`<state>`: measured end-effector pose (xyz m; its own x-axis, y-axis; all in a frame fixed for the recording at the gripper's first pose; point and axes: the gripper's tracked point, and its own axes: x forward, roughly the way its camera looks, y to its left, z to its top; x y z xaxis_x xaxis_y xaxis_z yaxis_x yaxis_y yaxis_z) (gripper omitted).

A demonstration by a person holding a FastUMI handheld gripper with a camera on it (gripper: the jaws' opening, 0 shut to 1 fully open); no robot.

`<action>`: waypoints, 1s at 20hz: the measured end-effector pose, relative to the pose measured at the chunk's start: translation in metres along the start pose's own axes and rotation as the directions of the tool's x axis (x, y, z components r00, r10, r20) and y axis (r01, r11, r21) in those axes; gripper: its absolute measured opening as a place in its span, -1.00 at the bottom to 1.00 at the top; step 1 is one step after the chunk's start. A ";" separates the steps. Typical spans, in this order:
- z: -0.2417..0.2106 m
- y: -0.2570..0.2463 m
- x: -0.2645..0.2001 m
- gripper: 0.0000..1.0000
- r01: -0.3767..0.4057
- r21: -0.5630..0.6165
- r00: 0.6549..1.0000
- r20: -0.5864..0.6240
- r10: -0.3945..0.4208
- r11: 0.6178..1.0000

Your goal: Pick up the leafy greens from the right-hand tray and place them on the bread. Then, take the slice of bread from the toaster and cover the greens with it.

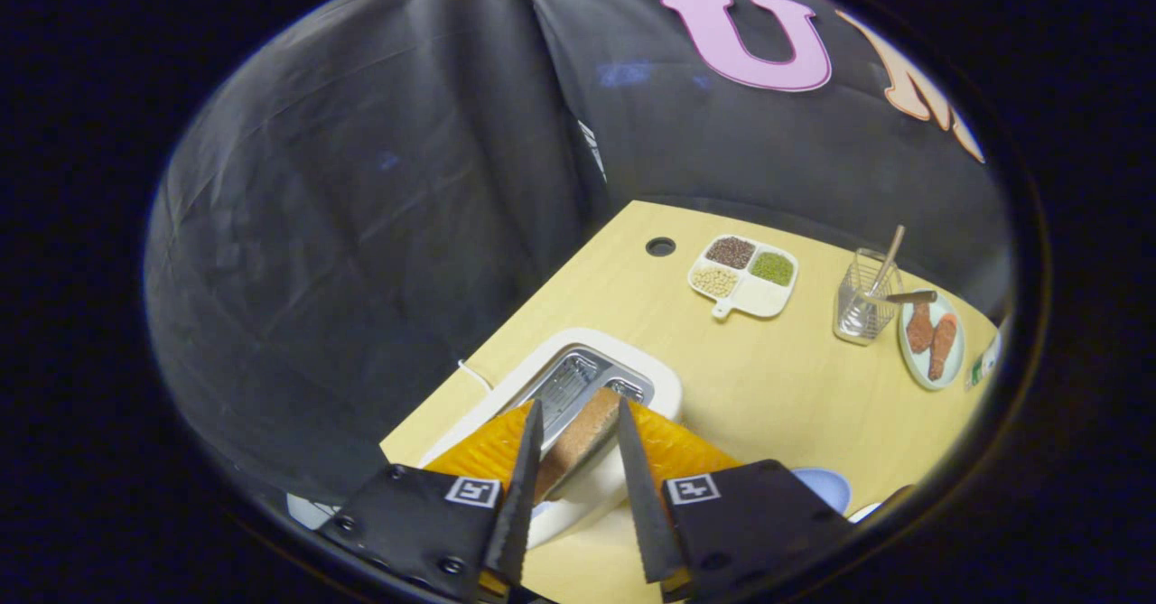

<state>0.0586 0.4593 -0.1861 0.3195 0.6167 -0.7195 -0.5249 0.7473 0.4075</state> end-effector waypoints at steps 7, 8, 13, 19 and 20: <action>-0.004 0.002 -0.006 -0.79 -0.016 0.018 1.000 -0.018 0.017 1.000; -0.003 0.002 -0.010 -0.79 -0.018 0.007 1.000 -0.010 0.018 1.000; 0.005 -0.003 -0.036 -0.79 -0.043 0.035 0.998 0.041 0.042 0.998; 0.012 -0.021 -0.071 -0.79 -0.082 0.093 0.991 0.110 0.072 0.992; 0.012 -0.024 -0.076 -0.79 -0.087 0.095 0.990 0.122 0.075 0.992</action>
<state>0.0560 0.3976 -0.1339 0.3729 0.6965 -0.6130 -0.4730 0.7111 0.5202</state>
